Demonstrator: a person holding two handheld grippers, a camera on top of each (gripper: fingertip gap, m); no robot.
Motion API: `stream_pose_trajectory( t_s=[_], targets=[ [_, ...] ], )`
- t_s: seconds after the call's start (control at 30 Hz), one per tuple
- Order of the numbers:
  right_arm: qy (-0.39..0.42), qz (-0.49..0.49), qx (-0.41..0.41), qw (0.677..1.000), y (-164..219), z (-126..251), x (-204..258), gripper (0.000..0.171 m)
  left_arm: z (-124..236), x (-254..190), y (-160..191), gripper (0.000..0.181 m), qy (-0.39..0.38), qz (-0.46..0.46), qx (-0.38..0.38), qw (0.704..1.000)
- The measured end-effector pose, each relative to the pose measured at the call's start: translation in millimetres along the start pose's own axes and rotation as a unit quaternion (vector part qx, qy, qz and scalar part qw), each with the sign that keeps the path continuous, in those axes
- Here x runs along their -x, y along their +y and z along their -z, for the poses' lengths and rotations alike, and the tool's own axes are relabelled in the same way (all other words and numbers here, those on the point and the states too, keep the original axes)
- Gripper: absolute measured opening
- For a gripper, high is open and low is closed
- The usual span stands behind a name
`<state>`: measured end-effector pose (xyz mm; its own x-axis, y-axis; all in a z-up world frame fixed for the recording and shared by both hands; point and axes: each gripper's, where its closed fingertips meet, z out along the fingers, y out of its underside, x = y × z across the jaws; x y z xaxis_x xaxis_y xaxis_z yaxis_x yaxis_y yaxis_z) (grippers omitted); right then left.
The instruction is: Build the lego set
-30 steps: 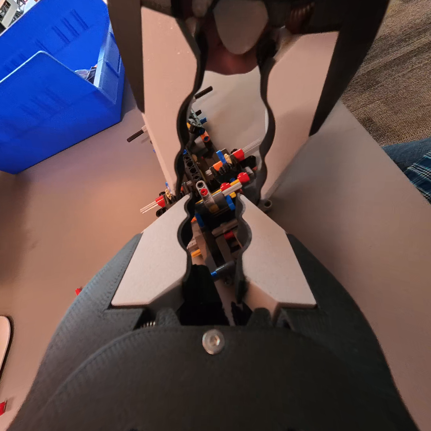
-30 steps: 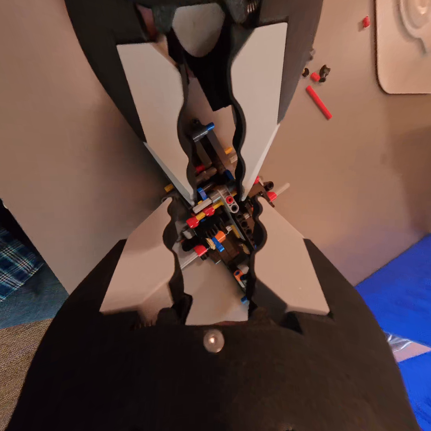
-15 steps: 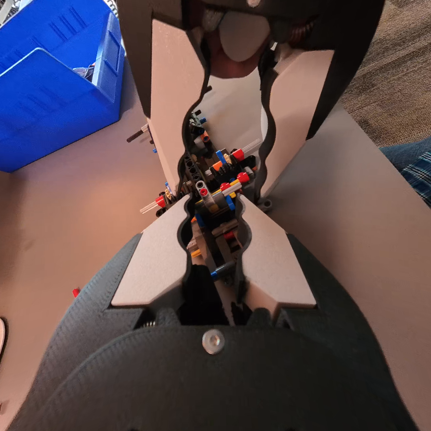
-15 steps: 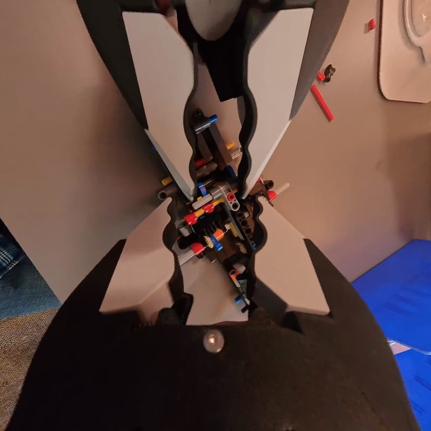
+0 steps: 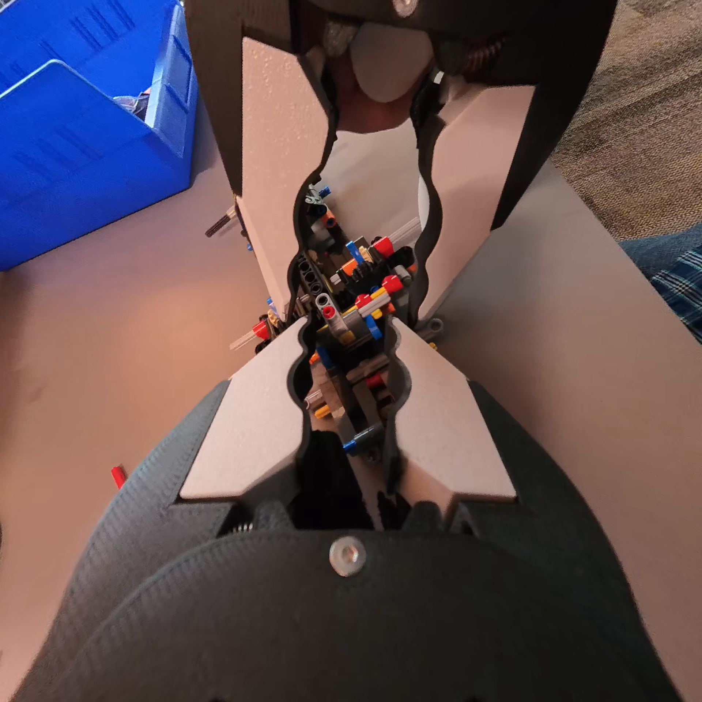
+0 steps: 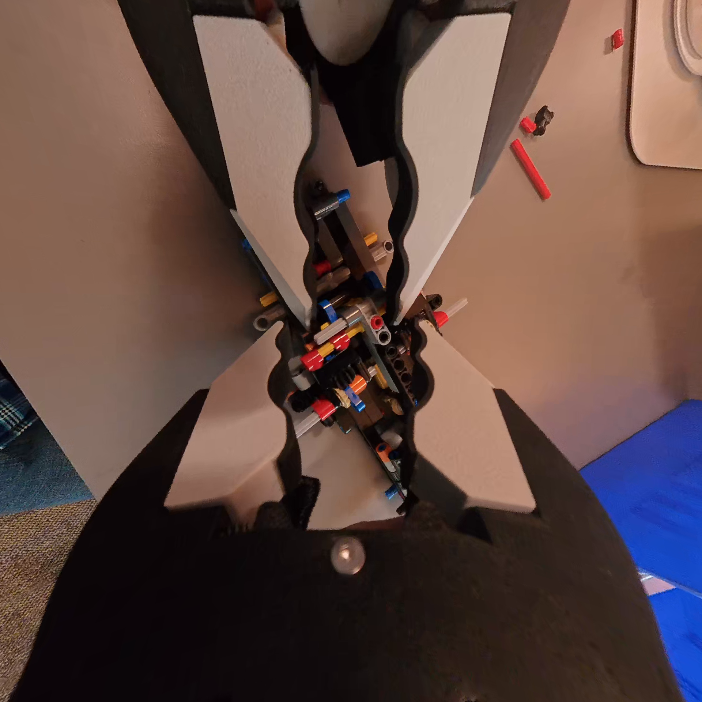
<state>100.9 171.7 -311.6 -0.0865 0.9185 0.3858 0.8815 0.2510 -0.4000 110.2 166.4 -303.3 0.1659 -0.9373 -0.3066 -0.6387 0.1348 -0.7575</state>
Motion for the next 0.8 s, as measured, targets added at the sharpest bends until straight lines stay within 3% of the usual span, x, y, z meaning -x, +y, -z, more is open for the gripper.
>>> stream_pose_trajectory(
  t_s=[0.8],
  targets=[
    [-0.005,0.012,-0.004,1.0,-1.6,1.0,-0.2,0.063,1.1,-3.5,-1.0,0.035,0.001,0.0,-0.001,1.0]
  ],
)
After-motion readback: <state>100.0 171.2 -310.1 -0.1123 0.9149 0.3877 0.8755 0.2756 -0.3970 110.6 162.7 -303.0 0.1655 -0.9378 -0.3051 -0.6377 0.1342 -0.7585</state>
